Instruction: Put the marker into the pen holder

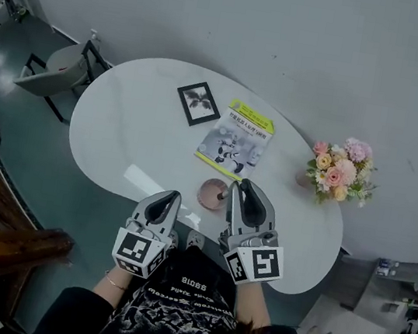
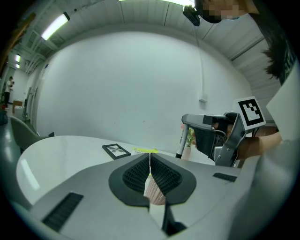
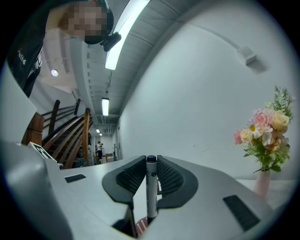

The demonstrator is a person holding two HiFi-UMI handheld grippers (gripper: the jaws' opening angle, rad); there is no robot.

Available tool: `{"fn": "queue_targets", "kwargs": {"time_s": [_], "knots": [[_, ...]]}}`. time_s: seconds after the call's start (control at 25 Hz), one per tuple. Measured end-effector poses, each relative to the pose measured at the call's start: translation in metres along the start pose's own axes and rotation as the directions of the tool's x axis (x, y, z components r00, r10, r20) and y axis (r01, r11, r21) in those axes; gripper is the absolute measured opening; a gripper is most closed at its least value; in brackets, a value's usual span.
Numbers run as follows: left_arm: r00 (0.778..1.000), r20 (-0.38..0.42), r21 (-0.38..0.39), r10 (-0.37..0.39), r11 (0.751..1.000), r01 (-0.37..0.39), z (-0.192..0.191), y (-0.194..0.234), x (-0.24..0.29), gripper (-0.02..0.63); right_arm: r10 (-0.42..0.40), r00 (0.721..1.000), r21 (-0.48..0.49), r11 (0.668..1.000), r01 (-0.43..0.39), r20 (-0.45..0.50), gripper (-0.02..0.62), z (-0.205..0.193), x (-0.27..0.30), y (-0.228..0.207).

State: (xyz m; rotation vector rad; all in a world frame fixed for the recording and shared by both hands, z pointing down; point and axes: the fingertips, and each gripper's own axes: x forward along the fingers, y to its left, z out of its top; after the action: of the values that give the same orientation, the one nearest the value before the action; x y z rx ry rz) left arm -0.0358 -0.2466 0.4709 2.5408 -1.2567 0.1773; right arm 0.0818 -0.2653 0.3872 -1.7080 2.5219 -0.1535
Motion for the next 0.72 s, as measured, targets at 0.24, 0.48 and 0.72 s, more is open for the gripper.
{"fn": "queue_targets", "kwargs": {"time_s": [0.24, 0.48, 0.72], "knots": [[0.999, -0.005, -0.007, 0.049, 0.999, -0.049, 0.000, 0.011, -0.006, 0.025, 0.037, 0.999, -0.007, 0.999, -0.038, -0.027, 0.091, -0.012, 0.009, 0.003], [0.996, -0.053, 0.009, 0.072, 0.997, -0.072, -0.012, 0.018, -0.006, 0.025, 0.061, 0.997, -0.009, 0.998, -0.062, -0.054, 0.091, -0.024, 0.016, 0.006], [0.994, -0.081, 0.000, 0.074, 0.997, -0.074, -0.021, 0.021, -0.004, 0.025, 0.066, 0.995, -0.011, 0.998, -0.067, -0.078, 0.091, -0.037, 0.020, 0.004]]}}
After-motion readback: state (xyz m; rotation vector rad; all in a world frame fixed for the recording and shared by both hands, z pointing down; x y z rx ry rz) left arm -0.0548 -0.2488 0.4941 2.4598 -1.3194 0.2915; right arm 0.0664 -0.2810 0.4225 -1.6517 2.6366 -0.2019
